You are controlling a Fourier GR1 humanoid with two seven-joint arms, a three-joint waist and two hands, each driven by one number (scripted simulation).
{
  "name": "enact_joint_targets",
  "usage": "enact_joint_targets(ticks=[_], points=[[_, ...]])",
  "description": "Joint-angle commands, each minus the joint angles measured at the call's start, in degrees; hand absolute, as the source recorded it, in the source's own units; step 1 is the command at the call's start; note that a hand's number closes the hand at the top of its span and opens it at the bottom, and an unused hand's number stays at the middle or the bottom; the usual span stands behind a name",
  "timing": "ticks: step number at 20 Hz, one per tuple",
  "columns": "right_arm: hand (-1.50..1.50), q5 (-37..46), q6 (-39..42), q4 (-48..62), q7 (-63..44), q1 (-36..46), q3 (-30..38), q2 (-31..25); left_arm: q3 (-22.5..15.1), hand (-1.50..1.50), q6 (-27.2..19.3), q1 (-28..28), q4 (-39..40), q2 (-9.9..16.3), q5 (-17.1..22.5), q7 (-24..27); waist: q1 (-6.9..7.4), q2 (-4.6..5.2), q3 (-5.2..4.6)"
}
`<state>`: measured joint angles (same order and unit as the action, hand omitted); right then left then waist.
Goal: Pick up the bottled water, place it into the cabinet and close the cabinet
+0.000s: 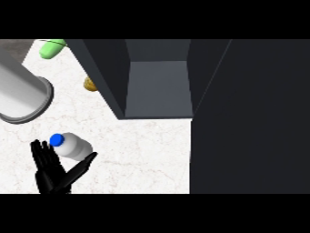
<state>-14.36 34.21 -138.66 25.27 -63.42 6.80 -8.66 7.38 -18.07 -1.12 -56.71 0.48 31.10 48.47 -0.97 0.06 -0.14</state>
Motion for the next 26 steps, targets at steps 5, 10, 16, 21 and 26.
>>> enact_joint_targets(ticks=[5,10,16,21,26], points=[[-1.50,-6.0,-0.4,-10.5,-4.3,-2.9,1.5,-0.1,1.1,-1.50,9.2,4.7,7.5,-0.4,4.2,5.6,0.24,0.08,0.00],[-1.50,-5.4,-0.4,-8.4,-3.7,-1.3,1.9,0.8,3.5,1.50,11.7,8.1,9.3,0.7,4.6,5.4,0.41,0.04,0.05],[-1.50,-4.3,2.6,-7.4,-1.4,-2.6,4.0,0.3,4.7,1.50,11.2,11.0,11.9,-0.3,4.4,8.9,0.00,-0.06,0.06],[-1.50,-7.4,0.8,-8.6,-4.5,-1.1,4.6,-0.6,1.3,1.50,10.6,9.8,10.5,-0.4,1.8,11.0,0.57,0.05,0.06],[-1.50,-3.0,2.5,-5.1,0.1,-1.2,2.6,-0.3,-8.0,1.50,25.7,10.3,13.0,3.1,-2.6,1.9,-0.86,-0.09,-0.02]])
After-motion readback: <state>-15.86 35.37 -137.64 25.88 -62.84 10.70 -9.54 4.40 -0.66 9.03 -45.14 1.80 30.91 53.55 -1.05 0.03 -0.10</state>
